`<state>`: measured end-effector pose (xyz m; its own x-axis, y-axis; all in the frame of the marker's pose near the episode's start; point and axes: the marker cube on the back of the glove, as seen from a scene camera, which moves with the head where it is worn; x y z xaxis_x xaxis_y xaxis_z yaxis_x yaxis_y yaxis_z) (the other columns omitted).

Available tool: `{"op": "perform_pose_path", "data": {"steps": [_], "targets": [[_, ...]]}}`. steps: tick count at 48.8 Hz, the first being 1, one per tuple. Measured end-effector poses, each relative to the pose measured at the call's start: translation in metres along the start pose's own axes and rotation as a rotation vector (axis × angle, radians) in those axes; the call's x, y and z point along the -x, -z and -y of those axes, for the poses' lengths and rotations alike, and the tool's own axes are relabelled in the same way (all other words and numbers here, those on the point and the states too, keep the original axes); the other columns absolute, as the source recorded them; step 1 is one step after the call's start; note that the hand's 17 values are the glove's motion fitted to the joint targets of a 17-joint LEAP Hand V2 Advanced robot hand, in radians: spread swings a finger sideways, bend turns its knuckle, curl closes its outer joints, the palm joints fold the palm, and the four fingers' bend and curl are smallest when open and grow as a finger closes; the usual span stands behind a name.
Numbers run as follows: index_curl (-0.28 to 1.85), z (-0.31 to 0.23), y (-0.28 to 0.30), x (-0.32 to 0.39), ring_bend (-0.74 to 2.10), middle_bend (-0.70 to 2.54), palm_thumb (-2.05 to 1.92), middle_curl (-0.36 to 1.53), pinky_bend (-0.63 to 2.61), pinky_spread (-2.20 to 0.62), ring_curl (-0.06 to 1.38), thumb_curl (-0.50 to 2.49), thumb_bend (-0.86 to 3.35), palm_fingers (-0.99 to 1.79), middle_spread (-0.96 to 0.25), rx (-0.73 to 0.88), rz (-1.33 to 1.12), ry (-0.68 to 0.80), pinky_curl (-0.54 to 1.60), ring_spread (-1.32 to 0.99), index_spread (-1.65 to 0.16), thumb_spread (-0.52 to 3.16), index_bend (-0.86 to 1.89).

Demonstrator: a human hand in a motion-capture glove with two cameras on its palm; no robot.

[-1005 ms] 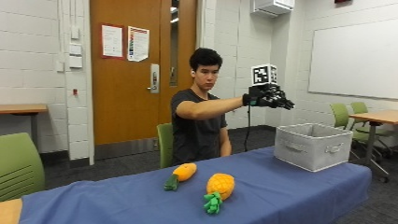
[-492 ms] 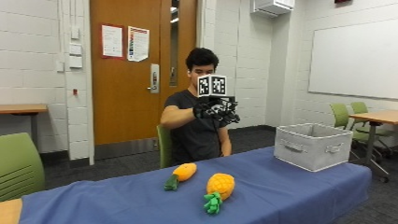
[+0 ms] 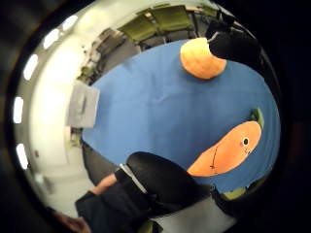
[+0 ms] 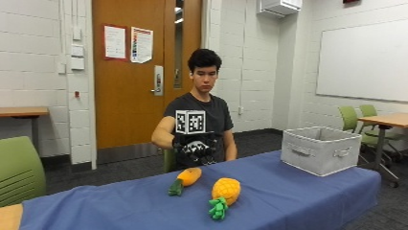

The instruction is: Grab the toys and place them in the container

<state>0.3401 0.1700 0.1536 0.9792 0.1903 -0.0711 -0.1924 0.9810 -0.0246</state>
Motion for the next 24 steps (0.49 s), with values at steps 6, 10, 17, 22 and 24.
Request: {"op": "perform_pose_path", "data": {"steps": [6, 10, 17, 22, 24], "targets": [[0.59, -0.010, -0.030, -0.015, 0.62, 0.29, -0.14, 0.41, 0.59, -0.19, 0.22, 0.19, -0.10, 0.19, -0.10, 0.003, 0.018, 0.067, 0.31, -0.37, -0.38, 0.95, 0.37], [0.59, -0.014, -0.047, -0.021, 0.62, 0.31, -0.15, 0.42, 0.55, -0.19, 0.22, 0.18, -0.11, 0.23, -0.11, -0.005, 0.013, 0.100, 0.30, -0.38, -0.38, 0.93, 0.37], [0.59, -0.022, -0.074, -0.032, 0.63, 0.35, -0.19, 0.43, 0.48, -0.21, 0.22, 0.17, -0.13, 0.29, -0.15, 0.068, -0.002, 0.110, 0.29, -0.41, -0.39, 0.87, 0.38], [0.60, -0.029, -0.090, -0.038, 0.59, 0.37, -0.20, 0.44, 0.45, -0.17, 0.21, 0.16, -0.14, 0.27, -0.17, 0.102, 0.023, 0.096, 0.29, -0.42, -0.39, 0.82, 0.40], [0.60, -0.033, -0.093, -0.040, 0.57, 0.37, -0.21, 0.44, 0.44, -0.13, 0.21, 0.16, -0.14, 0.26, -0.18, 0.117, 0.042, 0.089, 0.29, -0.43, -0.39, 0.80, 0.42]]}}
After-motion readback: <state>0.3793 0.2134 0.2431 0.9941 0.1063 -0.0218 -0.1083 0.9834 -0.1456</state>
